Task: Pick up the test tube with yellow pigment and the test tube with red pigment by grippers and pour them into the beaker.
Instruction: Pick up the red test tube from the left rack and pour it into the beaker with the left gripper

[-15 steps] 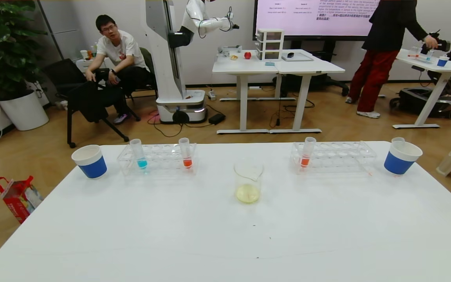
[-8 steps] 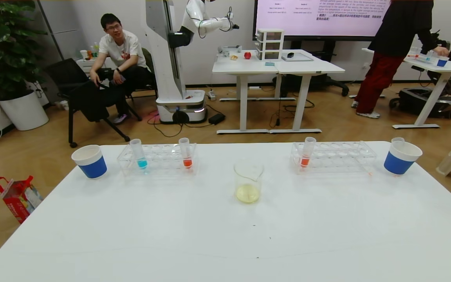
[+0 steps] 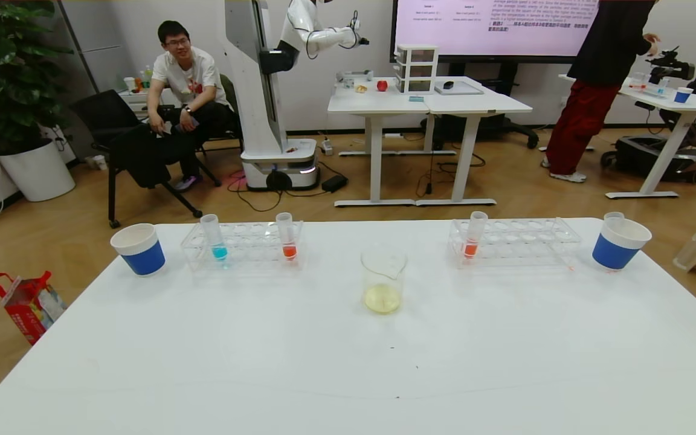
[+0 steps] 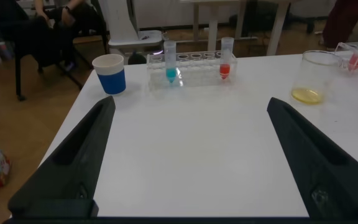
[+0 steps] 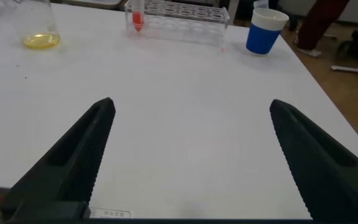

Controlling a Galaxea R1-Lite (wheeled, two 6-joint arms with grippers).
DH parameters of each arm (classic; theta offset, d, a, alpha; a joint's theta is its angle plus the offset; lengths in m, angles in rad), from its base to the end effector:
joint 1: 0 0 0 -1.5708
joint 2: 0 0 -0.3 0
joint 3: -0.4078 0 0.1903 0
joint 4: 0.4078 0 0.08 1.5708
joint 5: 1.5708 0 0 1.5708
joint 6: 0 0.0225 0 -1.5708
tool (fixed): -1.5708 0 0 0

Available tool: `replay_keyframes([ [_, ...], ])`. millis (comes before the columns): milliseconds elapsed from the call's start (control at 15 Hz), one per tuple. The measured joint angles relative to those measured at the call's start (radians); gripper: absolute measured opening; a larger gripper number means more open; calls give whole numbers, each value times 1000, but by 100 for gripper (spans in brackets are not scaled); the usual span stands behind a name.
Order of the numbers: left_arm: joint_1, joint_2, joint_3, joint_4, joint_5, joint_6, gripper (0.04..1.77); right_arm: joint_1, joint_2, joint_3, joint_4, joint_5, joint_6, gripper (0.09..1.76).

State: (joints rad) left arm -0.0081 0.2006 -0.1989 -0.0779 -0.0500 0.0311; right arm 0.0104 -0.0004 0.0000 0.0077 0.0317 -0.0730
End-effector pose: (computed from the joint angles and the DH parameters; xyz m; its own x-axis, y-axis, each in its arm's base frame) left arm -0.0170 -0.0010 0.1428 0.9954 -0.0580 0.0760 0.0555 0.9979 0.0348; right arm -0.0229 0.0005 0.0747 0.9991 0.0421 -0.0073 -0.0425 0.9964 -0.0727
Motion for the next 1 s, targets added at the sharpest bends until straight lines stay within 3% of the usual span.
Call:
replay_keyframes([
  [200, -8, 281, -116, -194, -2, -1, 171, 0, 0, 0, 0, 0, 0, 174],
  [467, -42, 697, -201, -505, 18, 4, 171, 0, 0, 0, 0, 0, 0, 174],
  [600, -126, 893, -228, -614, 101, 1, 171, 0, 0, 0, 0, 0, 0, 174],
  [800, -296, 1166, -284, -806, 283, -23, 171, 0, 0, 0, 0, 0, 0, 174],
  [1000, -417, 1421, -349, -1023, 420, -35, 171, 0, 0, 0, 0, 0, 0, 174],
])
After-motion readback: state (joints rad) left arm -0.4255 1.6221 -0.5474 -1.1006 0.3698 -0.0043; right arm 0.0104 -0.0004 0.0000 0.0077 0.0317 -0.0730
